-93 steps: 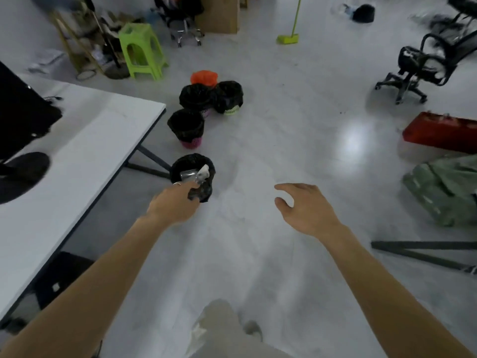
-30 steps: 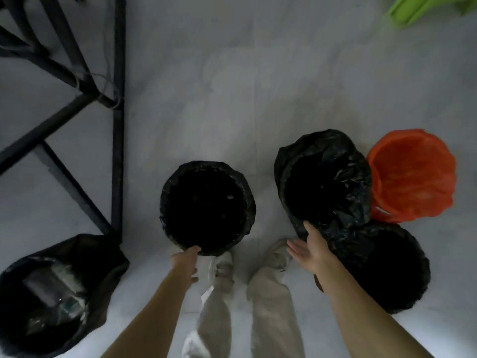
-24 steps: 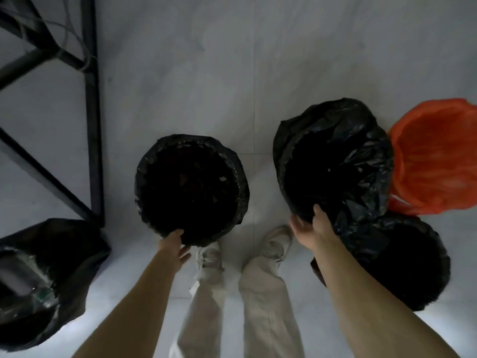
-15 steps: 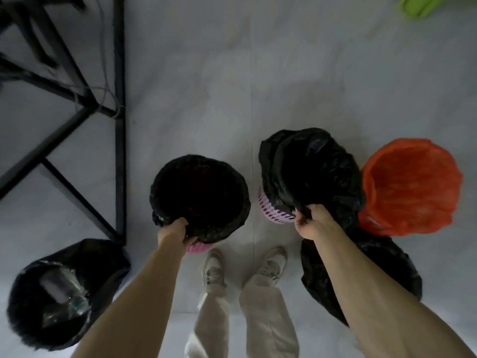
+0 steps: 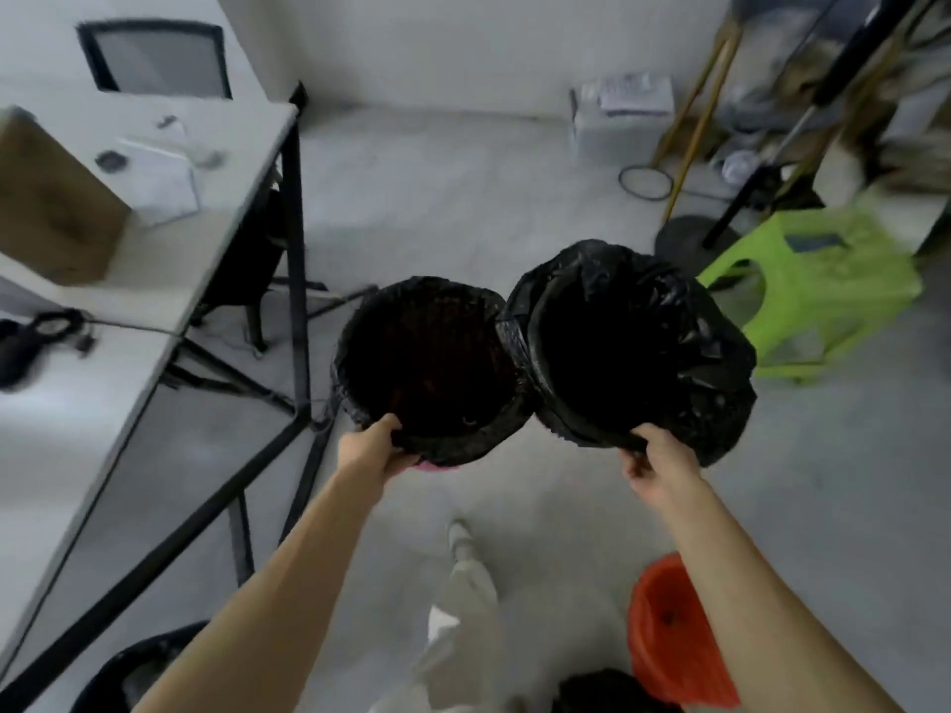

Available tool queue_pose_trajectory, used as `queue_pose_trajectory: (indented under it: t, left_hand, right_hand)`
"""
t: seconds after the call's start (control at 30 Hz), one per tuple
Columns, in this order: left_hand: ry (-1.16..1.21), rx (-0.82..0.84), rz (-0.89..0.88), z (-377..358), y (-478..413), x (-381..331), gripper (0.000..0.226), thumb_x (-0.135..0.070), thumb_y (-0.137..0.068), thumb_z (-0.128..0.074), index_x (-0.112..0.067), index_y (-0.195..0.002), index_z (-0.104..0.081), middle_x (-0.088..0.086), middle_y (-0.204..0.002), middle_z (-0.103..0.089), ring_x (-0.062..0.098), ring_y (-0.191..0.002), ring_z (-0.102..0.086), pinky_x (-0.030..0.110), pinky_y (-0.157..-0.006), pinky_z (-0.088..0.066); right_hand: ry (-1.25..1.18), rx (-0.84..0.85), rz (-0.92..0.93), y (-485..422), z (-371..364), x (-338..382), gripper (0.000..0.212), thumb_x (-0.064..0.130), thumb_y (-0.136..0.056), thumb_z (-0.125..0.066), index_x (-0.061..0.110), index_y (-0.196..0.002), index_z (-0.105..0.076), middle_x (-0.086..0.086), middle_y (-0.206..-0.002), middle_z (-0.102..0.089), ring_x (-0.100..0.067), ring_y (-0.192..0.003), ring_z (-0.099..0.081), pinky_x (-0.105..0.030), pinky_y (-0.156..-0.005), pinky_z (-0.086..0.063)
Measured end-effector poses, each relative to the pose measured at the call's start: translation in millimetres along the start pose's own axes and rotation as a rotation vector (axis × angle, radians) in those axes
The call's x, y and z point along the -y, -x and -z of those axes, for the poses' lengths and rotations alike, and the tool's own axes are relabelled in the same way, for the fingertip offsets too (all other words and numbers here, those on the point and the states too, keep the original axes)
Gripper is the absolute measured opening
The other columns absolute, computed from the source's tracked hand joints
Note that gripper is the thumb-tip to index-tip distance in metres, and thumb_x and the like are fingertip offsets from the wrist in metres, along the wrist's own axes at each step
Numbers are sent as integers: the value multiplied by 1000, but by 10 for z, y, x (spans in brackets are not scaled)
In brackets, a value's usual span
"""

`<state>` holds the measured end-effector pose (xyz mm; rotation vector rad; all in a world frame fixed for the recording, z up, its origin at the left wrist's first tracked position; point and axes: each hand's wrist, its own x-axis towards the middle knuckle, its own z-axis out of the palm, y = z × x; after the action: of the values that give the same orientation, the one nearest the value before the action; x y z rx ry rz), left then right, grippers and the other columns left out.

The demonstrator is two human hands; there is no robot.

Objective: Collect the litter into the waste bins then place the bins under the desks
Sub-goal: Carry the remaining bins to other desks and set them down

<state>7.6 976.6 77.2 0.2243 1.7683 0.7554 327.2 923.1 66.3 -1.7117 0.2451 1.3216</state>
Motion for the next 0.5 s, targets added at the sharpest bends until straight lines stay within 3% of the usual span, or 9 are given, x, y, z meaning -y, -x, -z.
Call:
queue_pose_trajectory:
  t: [0.1, 0.23, 0.43, 0.5]
  left_hand:
    - [55, 54, -44, -139, 39, -609, 28, -6, -89, -63, 5, -114, -57, 19, -91, -67, 37, -75, -71, 44, -73, -62]
    - [108, 101, -77, -437, -72, -1396, 24, -5, -87, -63, 4, -109, -59, 22, -97, -69, 42, -83, -72, 48, -76, -62]
    - [19, 79, -119, -940, -351, -2228, 7, -6, -88, -64, -3, -89, -59, 17, -84, -66, 34, -70, -70, 35, -58, -61]
    - [-14, 54, -117, -1110, -549, -2454, 7, -6, -87, -65, -3, -90, -60, 17, -86, -66, 37, -74, -70, 36, -55, -61]
  right_hand:
    - [-44, 40, 84, 218, -261, 550, 29, 5, -93, -61, 4, -121, -54, -14, -86, -57, -20, -62, -54, -20, -36, -37]
    - [-97, 46, 163, 274, -664, 1232, 26, 4, -93, -58, 7, -118, -53, -11, -80, -53, -19, -61, -50, -17, -34, -35]
    - [-63, 22, 219, 18, -1264, 2124, 24, 3, -90, -60, 3, -114, -54, -18, -79, -57, -20, -47, -58, -17, -32, -32]
    - [-51, 12, 220, -170, -1498, 2396, 25, 4, -90, -59, 2, -114, -54, -20, -80, -58, -21, -51, -60, -16, -31, -32]
